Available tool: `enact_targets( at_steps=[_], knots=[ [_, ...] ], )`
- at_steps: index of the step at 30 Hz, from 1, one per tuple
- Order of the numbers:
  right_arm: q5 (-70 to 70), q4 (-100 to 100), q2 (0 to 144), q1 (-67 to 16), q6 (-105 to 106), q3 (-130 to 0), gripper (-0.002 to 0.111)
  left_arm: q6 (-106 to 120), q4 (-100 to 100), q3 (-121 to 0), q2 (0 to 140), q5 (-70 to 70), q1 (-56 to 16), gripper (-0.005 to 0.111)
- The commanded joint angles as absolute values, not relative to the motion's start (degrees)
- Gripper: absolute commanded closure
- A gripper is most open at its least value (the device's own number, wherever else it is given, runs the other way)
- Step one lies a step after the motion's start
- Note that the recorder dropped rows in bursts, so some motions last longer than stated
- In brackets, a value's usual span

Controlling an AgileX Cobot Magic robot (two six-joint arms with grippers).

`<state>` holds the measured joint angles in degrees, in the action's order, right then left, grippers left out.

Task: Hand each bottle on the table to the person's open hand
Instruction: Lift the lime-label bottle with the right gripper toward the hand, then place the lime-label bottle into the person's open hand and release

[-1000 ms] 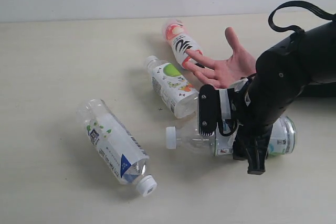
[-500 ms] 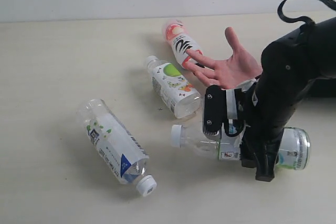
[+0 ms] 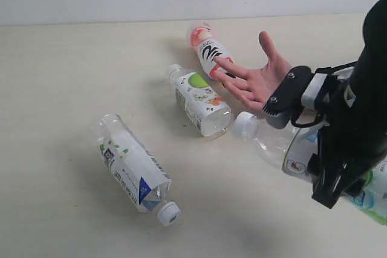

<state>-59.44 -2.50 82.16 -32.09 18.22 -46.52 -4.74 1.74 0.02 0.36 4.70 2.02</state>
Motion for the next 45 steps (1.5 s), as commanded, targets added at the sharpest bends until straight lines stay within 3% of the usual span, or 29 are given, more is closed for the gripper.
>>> enact_targets(
  at_steps=[1, 15, 27, 38, 41, 45],
  knots=[
    [-60.02, -7.89, 78.62, -32.18, 5.21, -48.54, 0.108, -4.61, 1.92, 0.0, 0.0, 4.78, 2.18, 0.107],
    [-56.82, -8.0, 86.01, -24.61, -7.59, -64.83, 0.108, -4.61, 1.92, 0.0, 0.0, 4.78, 2.18, 0.107],
    [-54.02, -5.56, 102.23, -24.3, -6.94, -71.96, 0.108, -4.61, 1.92, 0.0, 0.0, 4.78, 2.18, 0.107],
    [-54.37, -5.56, 105.86, -24.3, -6.65, -73.95, 0.108, -4.61, 1.92, 0.0, 0.0, 4.78, 2.18, 0.107],
    [-54.51, -5.56, 105.86, -24.3, -6.65, -73.95, 0.101, -4.61, 1.92, 0.0, 0.0, 4.78, 2.18, 0.107],
    [-54.11, -5.56, 105.86, -24.3, -6.65, -73.95, 0.079, -4.61, 1.92, 0.0, 0.0, 4.78, 2.18, 0.107]
  ],
)
